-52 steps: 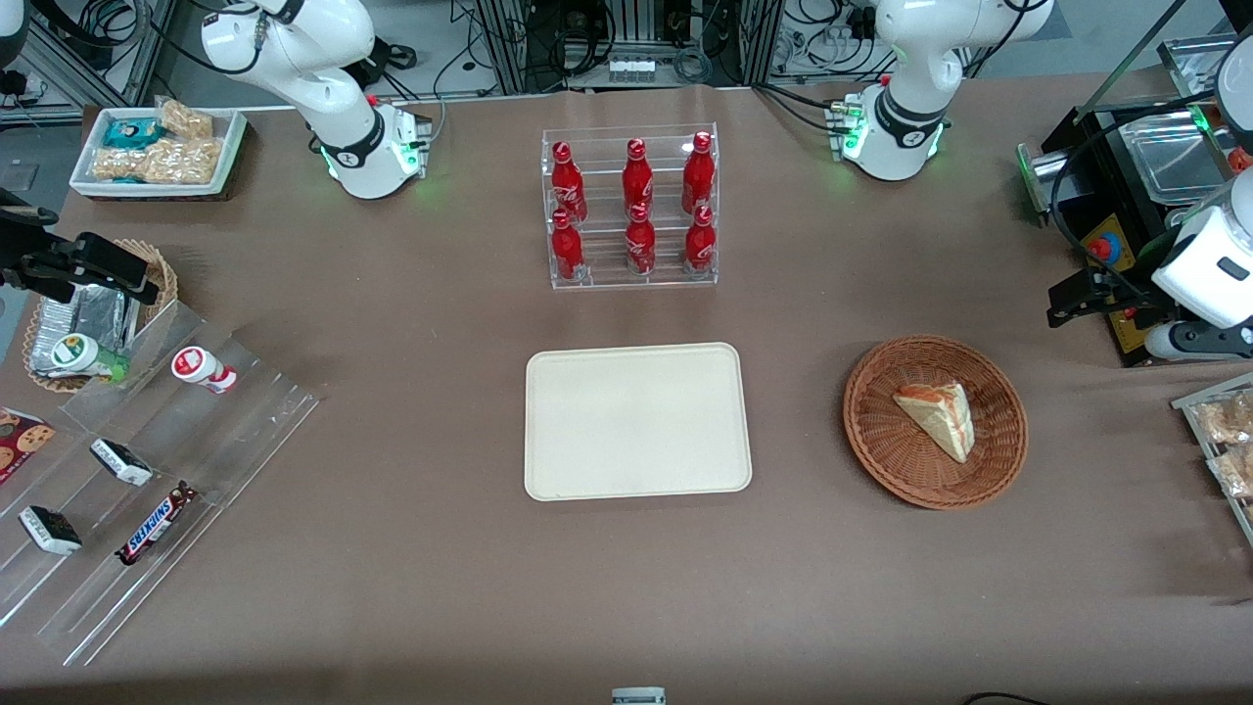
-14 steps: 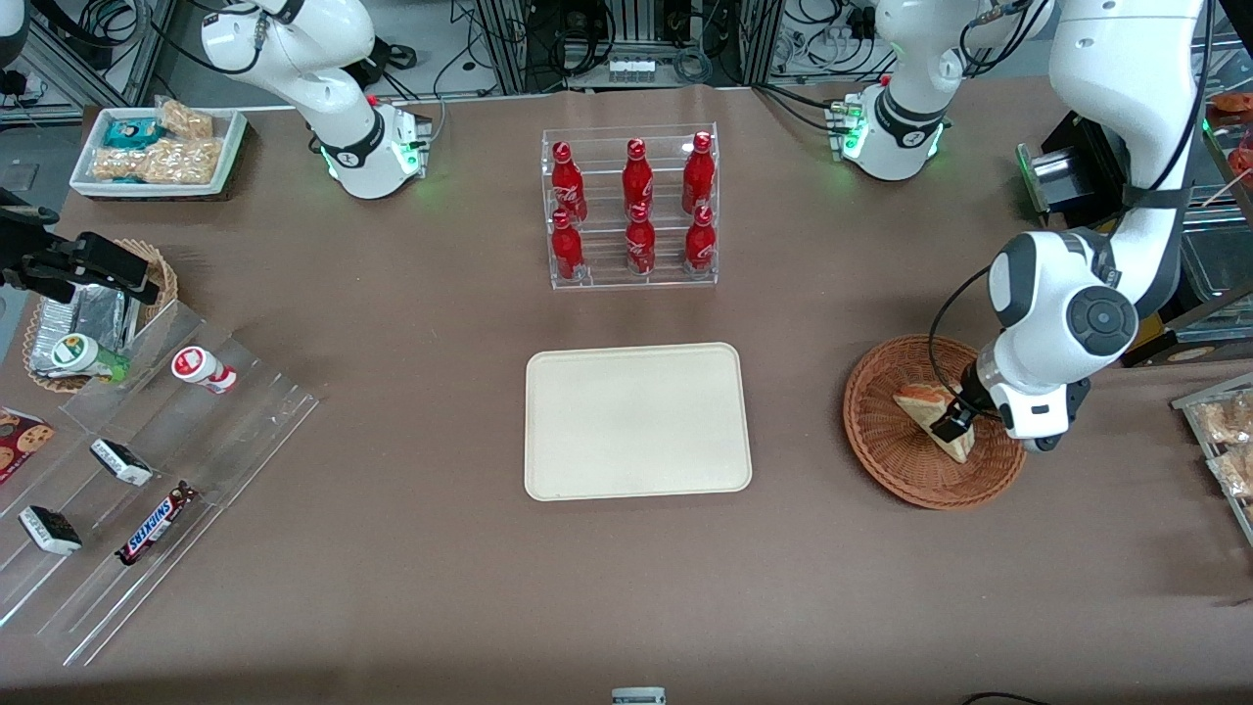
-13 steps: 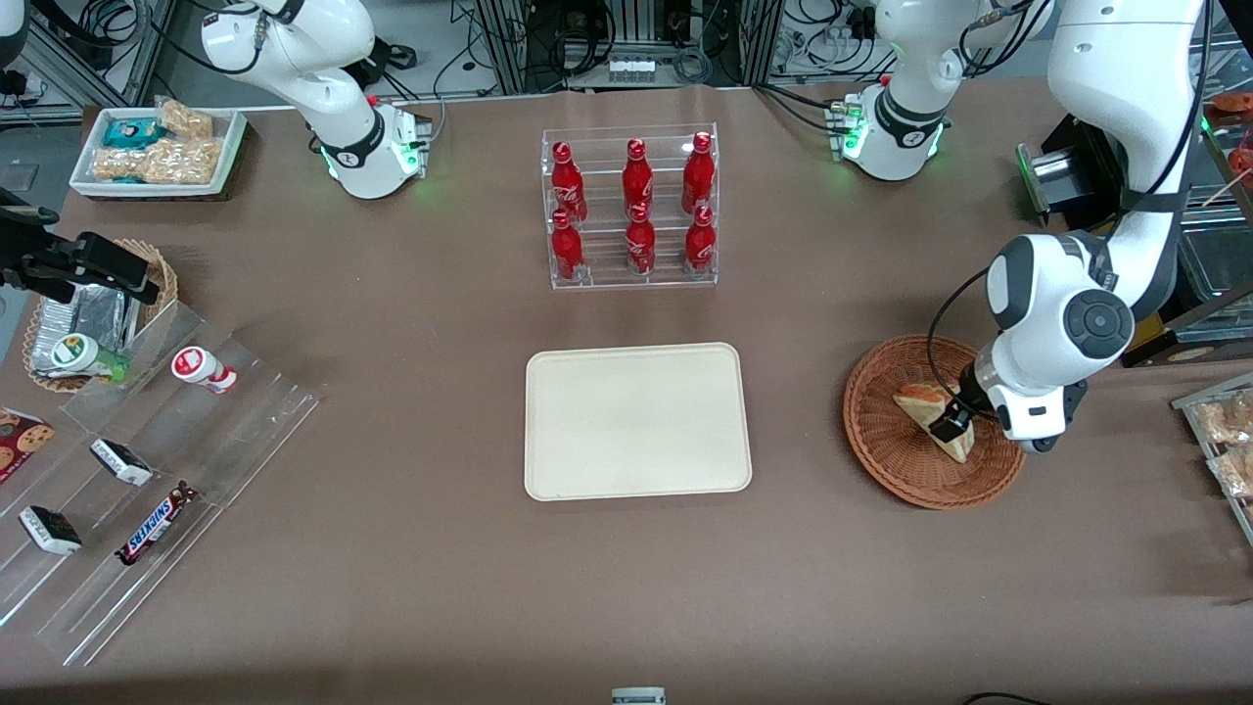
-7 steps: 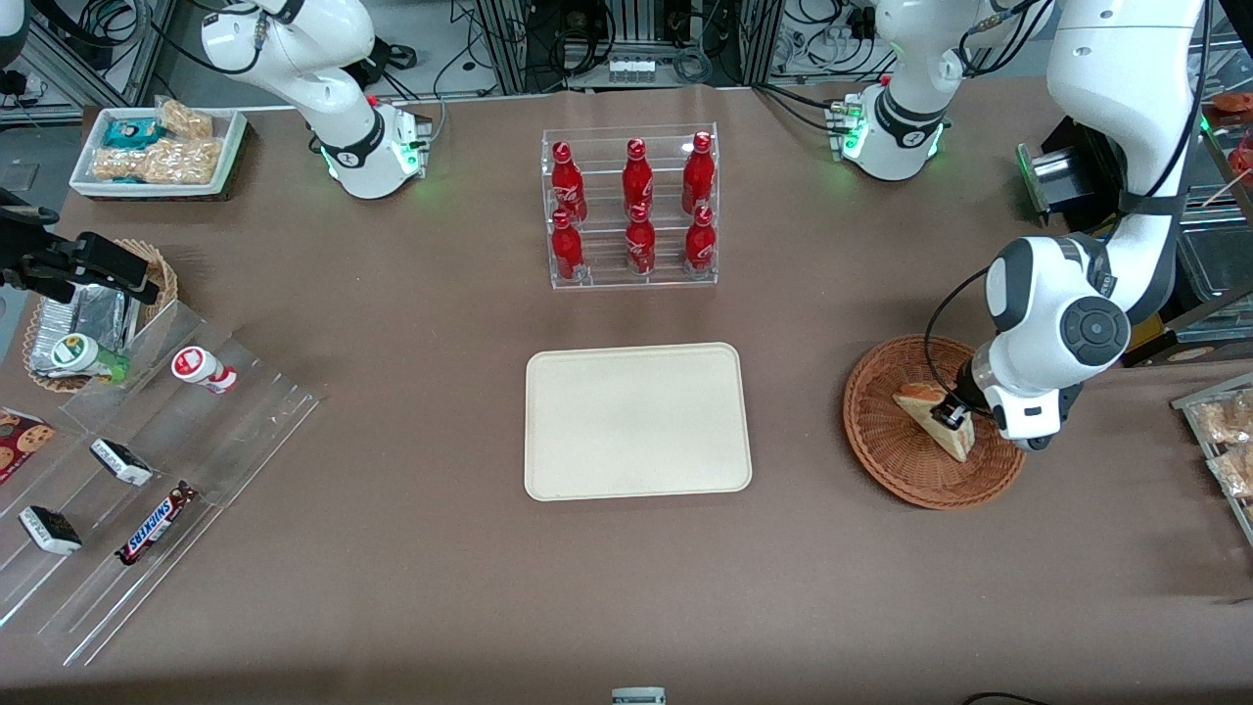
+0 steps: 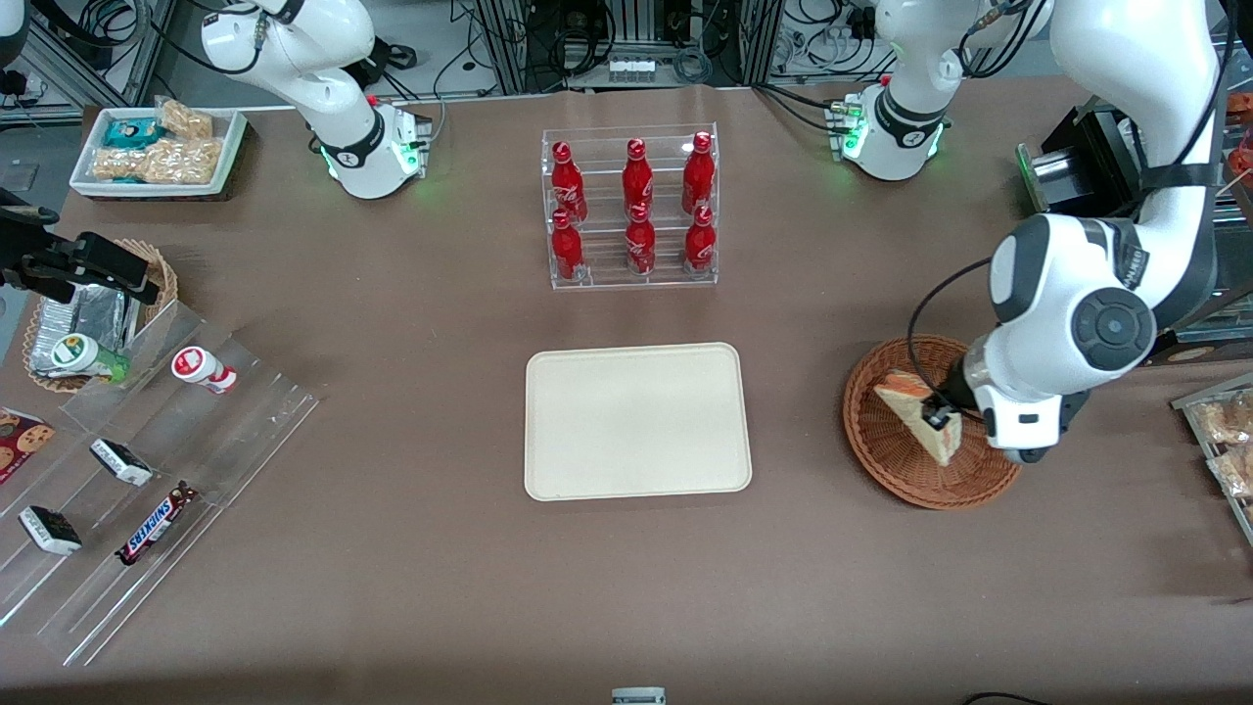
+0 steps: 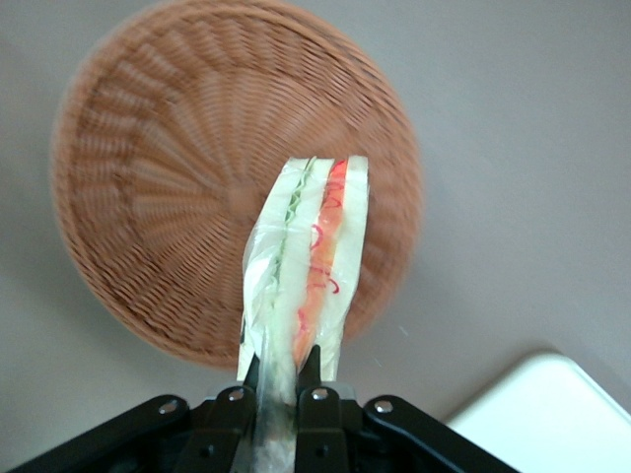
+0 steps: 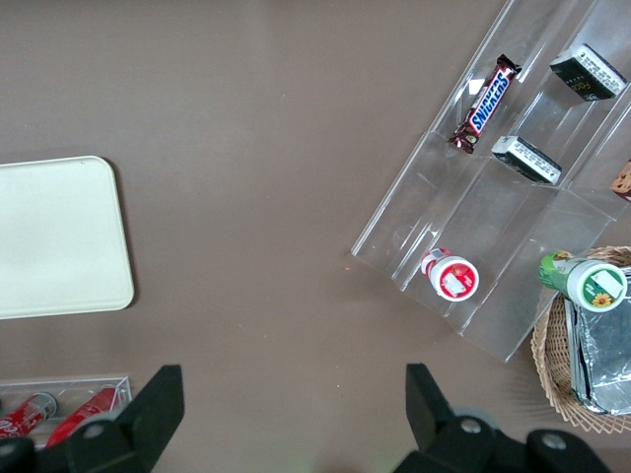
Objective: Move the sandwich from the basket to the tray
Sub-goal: 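Lift the sandwich and carry it with the left gripper over the tray, then lower the sandwich onto the cream tray and open the left gripper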
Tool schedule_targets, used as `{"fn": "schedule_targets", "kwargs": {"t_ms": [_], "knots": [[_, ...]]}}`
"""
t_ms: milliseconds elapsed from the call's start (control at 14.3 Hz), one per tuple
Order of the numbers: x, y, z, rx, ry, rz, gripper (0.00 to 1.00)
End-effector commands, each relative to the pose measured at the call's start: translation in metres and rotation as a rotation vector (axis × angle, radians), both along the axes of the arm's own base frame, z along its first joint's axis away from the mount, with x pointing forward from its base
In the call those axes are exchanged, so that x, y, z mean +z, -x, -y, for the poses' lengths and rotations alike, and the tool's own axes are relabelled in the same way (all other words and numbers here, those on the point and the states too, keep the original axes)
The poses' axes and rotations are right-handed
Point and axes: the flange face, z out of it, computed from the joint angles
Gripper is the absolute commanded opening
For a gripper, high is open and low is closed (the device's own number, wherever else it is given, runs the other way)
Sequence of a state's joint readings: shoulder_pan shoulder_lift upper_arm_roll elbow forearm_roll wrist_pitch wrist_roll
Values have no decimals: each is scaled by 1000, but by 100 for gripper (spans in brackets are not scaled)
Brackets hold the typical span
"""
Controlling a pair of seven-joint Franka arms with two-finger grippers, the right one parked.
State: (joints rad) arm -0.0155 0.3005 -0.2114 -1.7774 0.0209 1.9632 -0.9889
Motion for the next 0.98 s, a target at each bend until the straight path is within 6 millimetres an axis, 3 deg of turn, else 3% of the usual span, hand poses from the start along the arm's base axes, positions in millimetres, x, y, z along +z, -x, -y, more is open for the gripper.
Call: {"fn": "schedule_targets", "kwargs": {"t_ms": [0,350,490,909], "knots": [[-4,-2,64,-80,48,-16,11],[-14,14,184,-187,183,7,11],[-22,35,235,-293,174,45,11],[-41,57,329,-469,175,127,11]]}}
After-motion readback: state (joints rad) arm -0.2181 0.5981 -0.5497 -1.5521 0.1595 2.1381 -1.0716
